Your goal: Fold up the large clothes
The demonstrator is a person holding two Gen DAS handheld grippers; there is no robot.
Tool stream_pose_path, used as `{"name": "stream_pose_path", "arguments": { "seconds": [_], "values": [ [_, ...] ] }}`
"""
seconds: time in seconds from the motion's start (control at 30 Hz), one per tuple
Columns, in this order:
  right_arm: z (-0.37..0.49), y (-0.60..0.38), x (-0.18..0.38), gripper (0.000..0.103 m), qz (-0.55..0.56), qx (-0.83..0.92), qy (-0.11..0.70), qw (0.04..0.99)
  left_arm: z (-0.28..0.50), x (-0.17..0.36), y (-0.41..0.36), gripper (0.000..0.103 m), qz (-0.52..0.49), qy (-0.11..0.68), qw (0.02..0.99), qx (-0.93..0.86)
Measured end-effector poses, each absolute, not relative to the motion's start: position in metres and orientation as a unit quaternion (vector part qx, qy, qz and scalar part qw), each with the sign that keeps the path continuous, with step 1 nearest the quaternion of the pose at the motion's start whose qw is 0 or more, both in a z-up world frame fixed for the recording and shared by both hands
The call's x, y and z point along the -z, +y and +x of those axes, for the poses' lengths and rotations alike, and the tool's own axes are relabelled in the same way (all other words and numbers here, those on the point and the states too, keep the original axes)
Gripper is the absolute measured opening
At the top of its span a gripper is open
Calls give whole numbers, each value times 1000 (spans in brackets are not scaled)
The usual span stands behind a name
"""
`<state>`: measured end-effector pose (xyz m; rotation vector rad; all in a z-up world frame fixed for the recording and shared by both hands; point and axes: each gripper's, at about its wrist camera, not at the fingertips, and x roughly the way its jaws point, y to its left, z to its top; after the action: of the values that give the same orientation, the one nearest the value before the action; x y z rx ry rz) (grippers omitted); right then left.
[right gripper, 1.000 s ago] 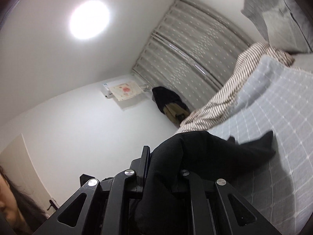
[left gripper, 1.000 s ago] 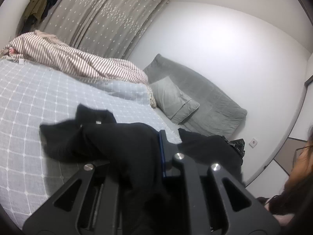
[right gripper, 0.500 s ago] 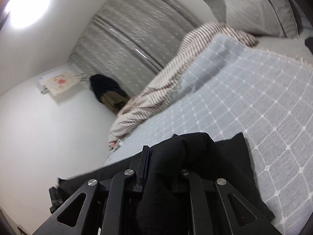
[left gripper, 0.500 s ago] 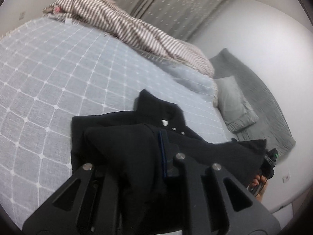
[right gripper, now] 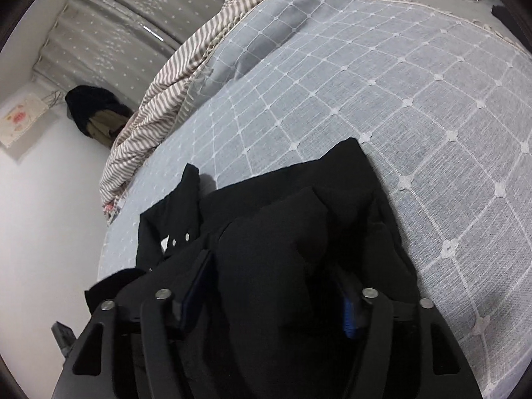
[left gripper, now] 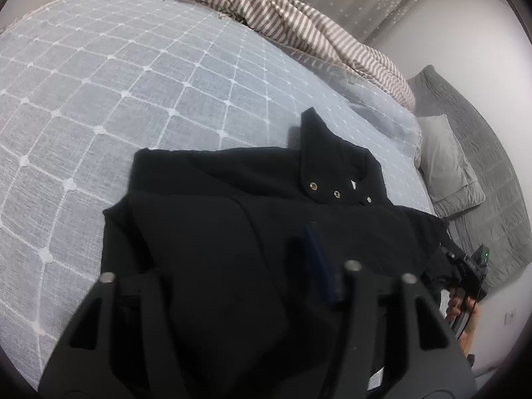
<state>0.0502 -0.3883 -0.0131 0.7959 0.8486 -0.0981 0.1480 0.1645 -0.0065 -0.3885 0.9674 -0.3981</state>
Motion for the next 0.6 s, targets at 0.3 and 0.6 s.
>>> {"name": "stream_pose_path", "arguments": {
  "seconds": [0.3, 0.6],
  "values": [
    [3, -386, -55, 76, 349, 14, 331, 877, 101, -47, 152, 85, -113, 400, 892, 179],
    [-2, -328, -67, 80, 169, 16, 418, 893, 61, -51, 127, 94, -7, 422, 882, 210]
  ]
}}
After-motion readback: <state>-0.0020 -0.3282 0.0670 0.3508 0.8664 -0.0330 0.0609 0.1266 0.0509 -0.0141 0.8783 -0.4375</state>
